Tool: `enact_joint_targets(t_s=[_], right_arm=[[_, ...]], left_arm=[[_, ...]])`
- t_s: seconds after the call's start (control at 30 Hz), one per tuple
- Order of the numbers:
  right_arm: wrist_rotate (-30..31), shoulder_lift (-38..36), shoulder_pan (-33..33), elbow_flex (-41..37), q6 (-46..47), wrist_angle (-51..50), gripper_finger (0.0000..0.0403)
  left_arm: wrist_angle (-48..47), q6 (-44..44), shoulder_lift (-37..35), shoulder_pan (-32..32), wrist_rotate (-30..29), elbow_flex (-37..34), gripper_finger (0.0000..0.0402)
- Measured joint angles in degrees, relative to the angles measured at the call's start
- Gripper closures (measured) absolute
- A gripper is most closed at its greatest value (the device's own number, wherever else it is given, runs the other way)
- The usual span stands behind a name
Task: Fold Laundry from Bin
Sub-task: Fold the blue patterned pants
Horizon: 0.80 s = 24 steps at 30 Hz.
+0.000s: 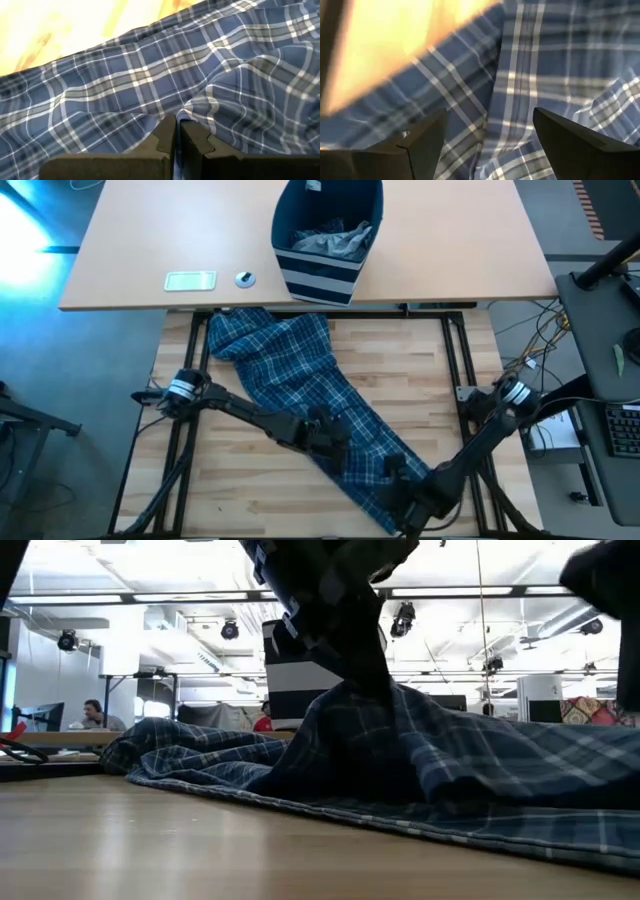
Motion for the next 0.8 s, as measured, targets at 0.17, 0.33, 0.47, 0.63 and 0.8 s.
enact_joint_targets(t_s=[0.17,0.33,0.47,0.63,0.8], right_arm=[[1.4,4.0,-0.3,-0.2,4.4,-0.6,0.0124],[1.5,5.3,-1.7,0.0,10.2,-3.1,0.0146],[1.2,5.0,-2.6,0.2,13.4,-7.3,0.0186],[1.0,3.3,-3.0,1.0,12.5,-11.7,0.0301],[1.0,-1.6,-3.1,3.1,9.1,-19.8,0.0388]], left_arm=[[0.3,-0.7,0.0,0.6,0.0,0.0,0.0402],[0.0,-0.7,0.0,0.5,0.0,0.0,0.0402],[-0.1,-0.7,0.0,0.4,0.1,0.0,0.0402],[0.0,0.2,0.0,0.2,2.4,0.0,0.0402],[-0.8,3.5,-0.4,-0.2,7.7,0.0,0.0401]])
